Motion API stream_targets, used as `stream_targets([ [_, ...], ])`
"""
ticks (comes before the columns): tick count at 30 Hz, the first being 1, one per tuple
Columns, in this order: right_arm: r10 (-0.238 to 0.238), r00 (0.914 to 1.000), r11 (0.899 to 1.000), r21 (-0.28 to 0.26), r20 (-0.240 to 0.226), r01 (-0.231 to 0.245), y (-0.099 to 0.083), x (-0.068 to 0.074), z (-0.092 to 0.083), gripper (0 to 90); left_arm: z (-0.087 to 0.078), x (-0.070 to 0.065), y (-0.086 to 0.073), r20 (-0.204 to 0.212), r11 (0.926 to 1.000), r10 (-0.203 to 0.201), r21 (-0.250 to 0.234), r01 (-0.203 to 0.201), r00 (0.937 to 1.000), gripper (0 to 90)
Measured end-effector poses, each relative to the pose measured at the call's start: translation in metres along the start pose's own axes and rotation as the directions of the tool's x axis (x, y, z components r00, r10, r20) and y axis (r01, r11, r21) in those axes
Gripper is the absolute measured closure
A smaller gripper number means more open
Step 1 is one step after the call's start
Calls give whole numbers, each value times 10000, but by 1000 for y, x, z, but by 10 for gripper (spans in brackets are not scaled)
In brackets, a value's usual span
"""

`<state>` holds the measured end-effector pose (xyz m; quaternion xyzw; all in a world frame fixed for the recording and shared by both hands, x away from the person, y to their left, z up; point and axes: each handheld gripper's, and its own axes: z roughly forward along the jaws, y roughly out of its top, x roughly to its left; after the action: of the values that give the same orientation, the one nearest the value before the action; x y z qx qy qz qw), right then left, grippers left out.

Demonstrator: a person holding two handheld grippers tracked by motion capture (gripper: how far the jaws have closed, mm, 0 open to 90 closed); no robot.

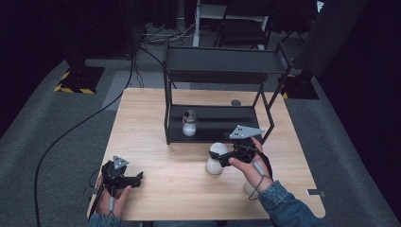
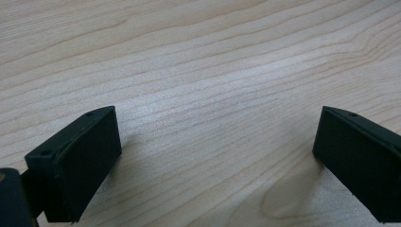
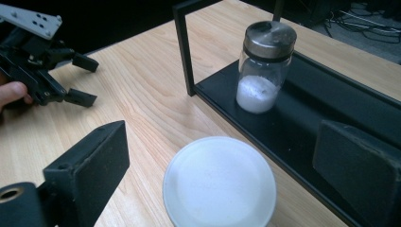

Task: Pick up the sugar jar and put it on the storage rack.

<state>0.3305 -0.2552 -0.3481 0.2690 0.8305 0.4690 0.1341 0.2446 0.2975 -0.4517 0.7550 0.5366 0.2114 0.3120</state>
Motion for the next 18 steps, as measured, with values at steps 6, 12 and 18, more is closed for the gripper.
stream_targets([
  [6,28,10000,9998,177,-32,-27,-5,2,7,76,0,0,0,2,10000,10,7,-10,10000,17],
  [12,83,9999,9993,357,-72,-81,-10,3,15,102,0,0,0,1,10000,11,8,-11,10000,17],
  [18,167,9999,9979,618,31,-169,-15,2,21,123,0,0,0,2,10000,0,-1,0,10000,17],
])
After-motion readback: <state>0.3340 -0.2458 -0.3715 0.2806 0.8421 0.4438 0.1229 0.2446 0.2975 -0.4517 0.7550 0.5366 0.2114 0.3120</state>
